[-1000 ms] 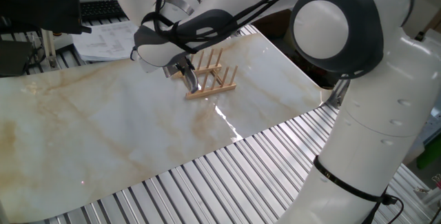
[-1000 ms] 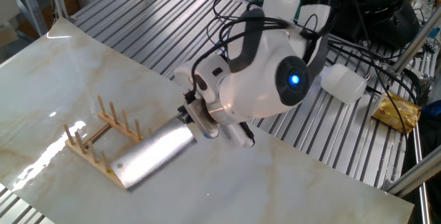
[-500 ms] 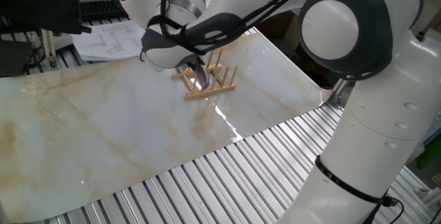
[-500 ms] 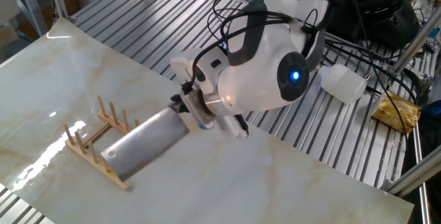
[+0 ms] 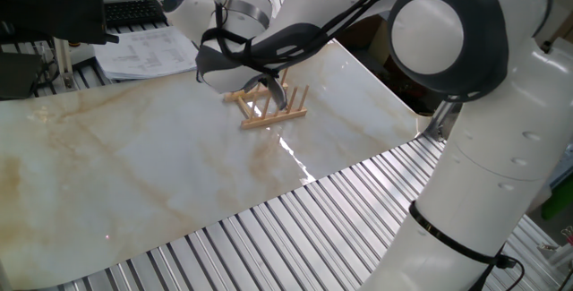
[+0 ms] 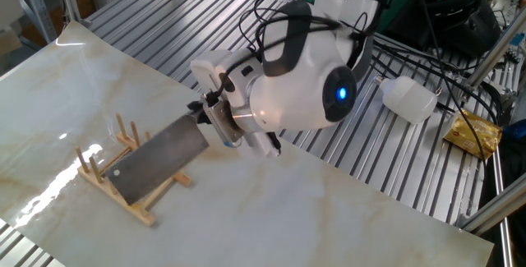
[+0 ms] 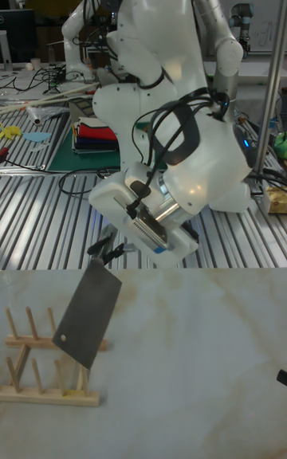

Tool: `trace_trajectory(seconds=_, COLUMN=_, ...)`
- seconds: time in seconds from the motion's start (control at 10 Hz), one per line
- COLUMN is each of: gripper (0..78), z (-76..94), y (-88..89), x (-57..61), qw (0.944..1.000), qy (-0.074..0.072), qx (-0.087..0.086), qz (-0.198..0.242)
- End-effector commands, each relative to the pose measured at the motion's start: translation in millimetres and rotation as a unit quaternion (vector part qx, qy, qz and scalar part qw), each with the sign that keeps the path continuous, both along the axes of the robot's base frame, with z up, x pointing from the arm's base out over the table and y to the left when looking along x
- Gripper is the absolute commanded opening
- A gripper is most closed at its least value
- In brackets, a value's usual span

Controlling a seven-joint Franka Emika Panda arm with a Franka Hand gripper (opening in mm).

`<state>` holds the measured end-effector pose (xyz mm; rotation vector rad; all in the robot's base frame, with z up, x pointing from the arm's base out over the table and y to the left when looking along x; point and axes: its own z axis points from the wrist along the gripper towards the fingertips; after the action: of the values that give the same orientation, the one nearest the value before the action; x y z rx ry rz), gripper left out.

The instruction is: Put the knife on the knife rack

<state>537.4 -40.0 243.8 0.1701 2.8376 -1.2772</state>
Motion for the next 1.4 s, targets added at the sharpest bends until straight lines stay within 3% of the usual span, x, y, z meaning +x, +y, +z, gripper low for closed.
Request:
trace_trajectory(seconds=0.1, gripper=1.1, z=7.7, y=-8.3, x=5.1, qw=0.9998, qy=0.005, qx=-0.016, qz=0.009)
trace_trajectory(seconds=0.5, gripper=1.1, z=11.3, y=-18.8, x=6.5, qw=0.9992, qy=0.010, qx=-0.037, qz=0.010)
trace_trajectory(seconds=0.6, gripper=1.1, z=10.5, y=-21.3, x=6.8, qw=0.9984, qy=0.013, qx=-0.052, qz=0.014)
trace_trajectory(seconds=0.9, gripper=1.1, z=7.5, y=-26.6, x=8.7, qw=0.9978, qy=0.016, qx=-0.062, qz=0.016)
trace_trajectory(seconds=1.4, gripper=1.1, z=1.4, y=-37.9, x=11.3, qw=0.9977, qy=0.015, qx=-0.064, qz=0.018)
